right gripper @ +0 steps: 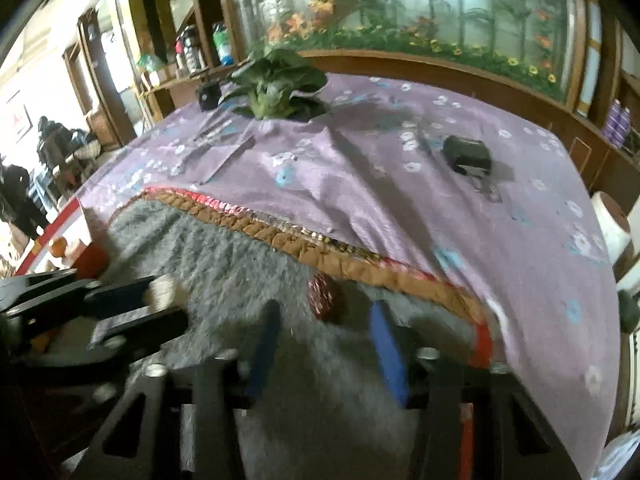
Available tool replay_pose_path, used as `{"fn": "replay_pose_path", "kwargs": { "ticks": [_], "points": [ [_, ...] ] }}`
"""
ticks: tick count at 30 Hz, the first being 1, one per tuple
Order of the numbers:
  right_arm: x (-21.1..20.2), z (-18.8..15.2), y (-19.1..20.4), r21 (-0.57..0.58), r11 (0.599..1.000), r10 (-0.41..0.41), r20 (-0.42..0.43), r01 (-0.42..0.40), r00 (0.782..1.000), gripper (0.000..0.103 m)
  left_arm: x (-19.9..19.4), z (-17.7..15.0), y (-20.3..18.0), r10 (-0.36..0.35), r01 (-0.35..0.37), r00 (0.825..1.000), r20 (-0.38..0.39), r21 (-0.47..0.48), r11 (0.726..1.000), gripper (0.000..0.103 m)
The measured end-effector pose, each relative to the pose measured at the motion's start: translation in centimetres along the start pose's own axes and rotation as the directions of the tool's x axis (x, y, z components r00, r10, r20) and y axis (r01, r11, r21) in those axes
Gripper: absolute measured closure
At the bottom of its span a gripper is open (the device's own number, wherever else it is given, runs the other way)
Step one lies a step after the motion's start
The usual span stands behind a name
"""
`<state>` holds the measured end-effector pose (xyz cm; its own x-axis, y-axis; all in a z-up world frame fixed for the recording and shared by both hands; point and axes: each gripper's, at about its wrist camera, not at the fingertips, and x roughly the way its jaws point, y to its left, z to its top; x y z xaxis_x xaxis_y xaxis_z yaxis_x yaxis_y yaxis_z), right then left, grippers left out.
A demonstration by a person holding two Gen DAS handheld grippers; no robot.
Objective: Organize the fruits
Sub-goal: 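Grasp a beige hexagonal pastry with the left tool while the right tool grasps the last red date, then carry the pastry and date into the tray and open both tools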
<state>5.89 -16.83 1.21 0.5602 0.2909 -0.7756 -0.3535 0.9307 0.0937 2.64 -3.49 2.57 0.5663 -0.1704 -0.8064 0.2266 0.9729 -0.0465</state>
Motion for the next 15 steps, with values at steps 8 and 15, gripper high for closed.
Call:
{"fn": "replay_pose_path", "kwargs": {
  "ticks": [8,15],
  "points": [
    [-0.6,-0.8,0.6,-0.004,1.000,-0.021,0.010,0.021,1.000,0.084,-1.5,-1.5,1.8,0.033,-0.034,0.999,-0.003,-0.047,0.998,0.077],
    [-5.3,-3.1,4.1,0.015,1.000,0.017,0.088,-0.018,0.996,0.084,-3.3,-3.1,3.2,0.076,-0.074,0.997,0.014,-0.073,0.995,0.077]
  ]
}}
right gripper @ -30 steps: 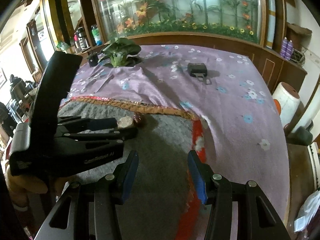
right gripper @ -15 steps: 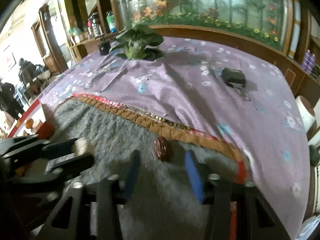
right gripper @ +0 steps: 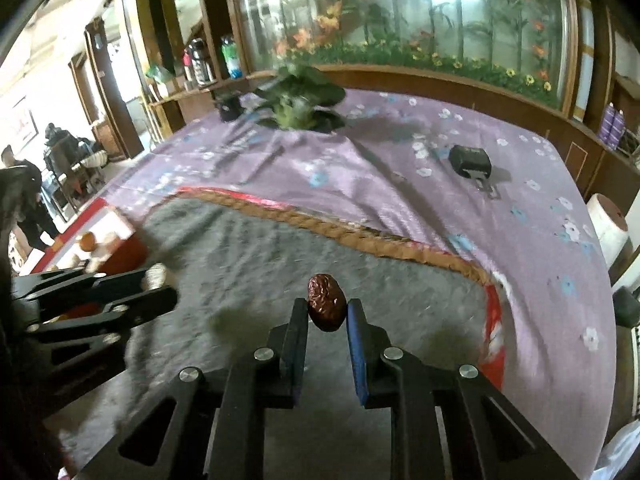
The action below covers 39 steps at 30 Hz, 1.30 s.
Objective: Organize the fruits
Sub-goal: 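Carry the pastry and date into the tray and open both tools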
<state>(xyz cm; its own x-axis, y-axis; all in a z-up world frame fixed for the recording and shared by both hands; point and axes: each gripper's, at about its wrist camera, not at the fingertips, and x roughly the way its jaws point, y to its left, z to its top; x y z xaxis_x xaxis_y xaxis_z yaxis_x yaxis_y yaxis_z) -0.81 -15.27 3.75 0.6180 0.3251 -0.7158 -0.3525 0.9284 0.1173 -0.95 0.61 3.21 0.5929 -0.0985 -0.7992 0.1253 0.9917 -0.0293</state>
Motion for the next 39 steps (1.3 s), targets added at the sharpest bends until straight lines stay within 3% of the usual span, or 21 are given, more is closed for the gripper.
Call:
{"fn": "replay_pose_path", "kwargs": {
  "ticks": [19,33,39],
  "points": [
    [-1.0,0.4,11.7,-0.116,0.981,0.155,0.012,-0.152,0.988,0.084,-5.9,-2.6,8.1,0.135,-0.127,0.988,0.070,-0.109,0.986,0.077],
    [-0.1,1.3,19.8,-0.240,0.941,0.240,-0.026,-0.239,0.970,0.084,-8.0,-5.3,16.1,0.225,-0.206,0.973,0.054,-0.239,0.949,0.077],
    [1.0,1.3,23.4,-0.281,0.911,0.292,-0.074,-0.301,0.954,0.084,-8.3,-6.9,19.7,0.235,-0.217,0.972,0.019,-0.315,0.924,0.077]
  ]
}}
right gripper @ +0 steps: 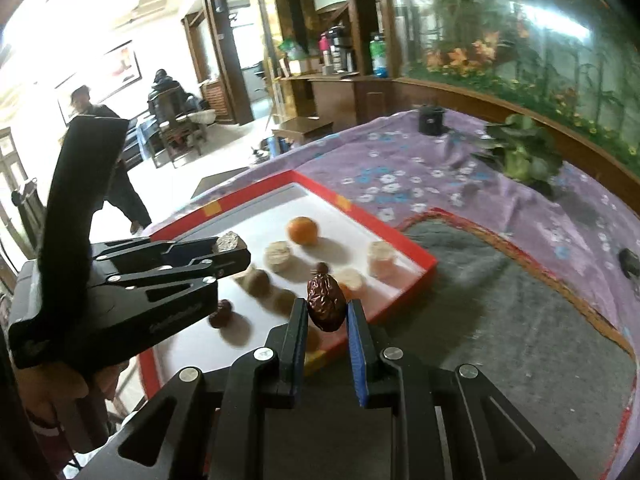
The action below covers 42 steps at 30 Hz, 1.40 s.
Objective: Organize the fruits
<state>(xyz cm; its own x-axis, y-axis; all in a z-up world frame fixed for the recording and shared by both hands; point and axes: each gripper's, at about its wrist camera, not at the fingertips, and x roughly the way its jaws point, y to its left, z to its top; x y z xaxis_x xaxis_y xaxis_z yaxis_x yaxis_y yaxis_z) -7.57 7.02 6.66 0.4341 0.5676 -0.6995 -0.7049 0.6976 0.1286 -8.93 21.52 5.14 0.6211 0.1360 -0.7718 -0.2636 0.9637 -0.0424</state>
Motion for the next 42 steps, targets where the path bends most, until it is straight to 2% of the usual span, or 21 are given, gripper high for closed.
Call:
{"fn": "replay_pose_path", "kwargs": {
  "ticks": [11,16,24,27,29,31,38,40,42],
  "points": [
    [3.0,0.0,2.8,-0.051,0.997,0.046,-0.078,-0.050,0.996,0.084,0.8,-0.3,3.4,0.017,-0.018,1.000,-0.019,-0.069,0.997,0.077],
    [4.2,-0.1,3.5,-0.058,0.997,0.046,-0.102,-0.052,0.994,0.084,1.6,-0.2,3.1,0.013,-0.015,0.999,-0.035,-0.071,0.997,0.077],
    [5.9,-1.1,4.3,-0.073,0.995,0.062,-0.136,-0.072,0.989,0.084,1.7,-0.3,2.8,0.060,-0.061,0.998,-0.017,-0.071,0.996,0.077],
    [5.9,-1.3,4.2,-0.065,0.995,0.069,-0.134,-0.078,0.989,0.079,1.7,-0.4,2.8,0.078,-0.079,0.997,-0.013,-0.077,0.994,0.076],
    [5.7,-1.5,3.8,-0.040,0.995,0.083,-0.129,-0.088,0.988,0.076,1.7,-0.5,2.8,0.082,-0.083,0.996,-0.017,-0.080,0.993,0.069],
    [5.1,-1.5,3.5,-0.020,0.995,0.093,-0.113,-0.096,0.989,0.076,1.5,-0.6,2.6,0.090,-0.090,0.996,-0.006,-0.073,0.993,0.053],
    [2.8,-1.5,2.7,0.004,0.999,0.052,-0.049,-0.052,0.997,0.073,-0.3,-0.9,1.8,0.111,-0.108,0.992,0.059,-0.057,0.993,0.050],
    [2.0,-1.5,2.4,0.016,0.999,0.034,-0.023,-0.034,0.999,0.069,-0.9,-1.0,1.8,0.097,-0.092,0.992,0.081,-0.066,0.994,0.044],
    [1.2,-1.5,2.2,0.024,1.000,0.005,0.008,-0.005,1.000,0.064,-1.7,-1.1,1.5,0.091,-0.084,0.990,0.108,-0.068,0.994,0.042]
  ]
}}
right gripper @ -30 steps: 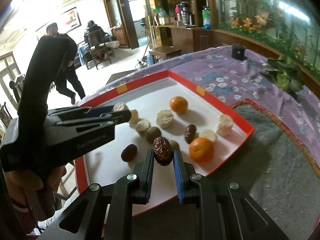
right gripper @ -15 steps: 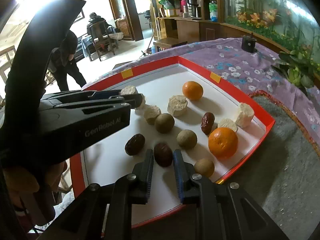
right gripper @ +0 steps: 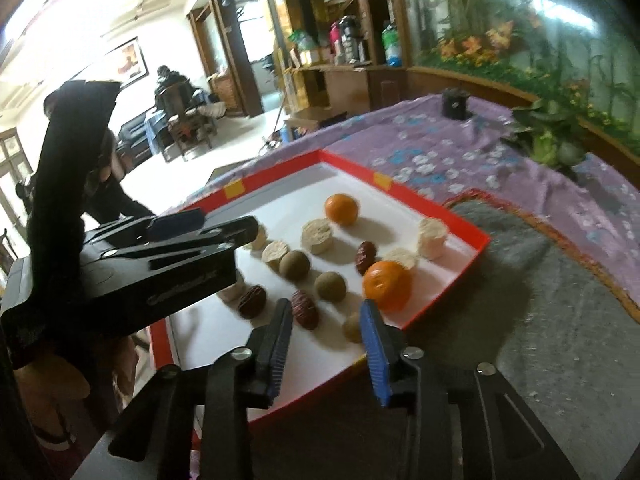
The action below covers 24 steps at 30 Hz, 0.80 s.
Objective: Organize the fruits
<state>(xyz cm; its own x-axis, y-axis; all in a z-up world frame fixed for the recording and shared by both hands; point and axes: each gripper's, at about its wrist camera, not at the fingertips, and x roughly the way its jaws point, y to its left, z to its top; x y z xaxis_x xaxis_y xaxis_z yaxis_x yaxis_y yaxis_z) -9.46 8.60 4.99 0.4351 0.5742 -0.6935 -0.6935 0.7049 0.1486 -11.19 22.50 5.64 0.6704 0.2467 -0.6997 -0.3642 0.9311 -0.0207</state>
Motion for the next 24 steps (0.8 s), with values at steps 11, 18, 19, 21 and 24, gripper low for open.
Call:
{"fn": "replay_pose_path", "kwargs": {
  "ticks": [11,18,19,21,24],
  "points": [
    [-2.8,-0.8,-1.5,0.080,0.994,-0.089,0.118,0.080,0.989,0.056,-4.4,-0.6,-1.3,0.048,-0.052,0.993,0.111,0.039,0.998,0.041],
    [-3.6,-1.4,-1.8,0.092,0.994,-0.077,0.126,0.066,0.989,0.056,-6.0,-1.4,-1.4,0.060,-0.066,0.990,0.125,0.040,0.997,0.041],
    [-3.6,-1.4,-1.8,0.093,0.994,-0.076,0.125,0.064,0.989,0.056,-6.1,-1.5,-1.5,0.061,-0.067,0.991,0.122,0.041,0.997,0.041],
    [-3.8,-1.6,-1.7,0.093,0.994,-0.070,0.129,0.058,0.989,0.056,-6.5,-1.9,-1.7,0.073,-0.079,0.990,0.124,0.047,0.996,0.041],
    [-4.1,-2.0,-1.4,0.084,0.995,-0.072,0.129,0.061,0.989,0.056,-7.0,-2.2,-1.9,0.076,-0.083,0.990,0.123,0.051,0.995,0.041]
  ]
}}
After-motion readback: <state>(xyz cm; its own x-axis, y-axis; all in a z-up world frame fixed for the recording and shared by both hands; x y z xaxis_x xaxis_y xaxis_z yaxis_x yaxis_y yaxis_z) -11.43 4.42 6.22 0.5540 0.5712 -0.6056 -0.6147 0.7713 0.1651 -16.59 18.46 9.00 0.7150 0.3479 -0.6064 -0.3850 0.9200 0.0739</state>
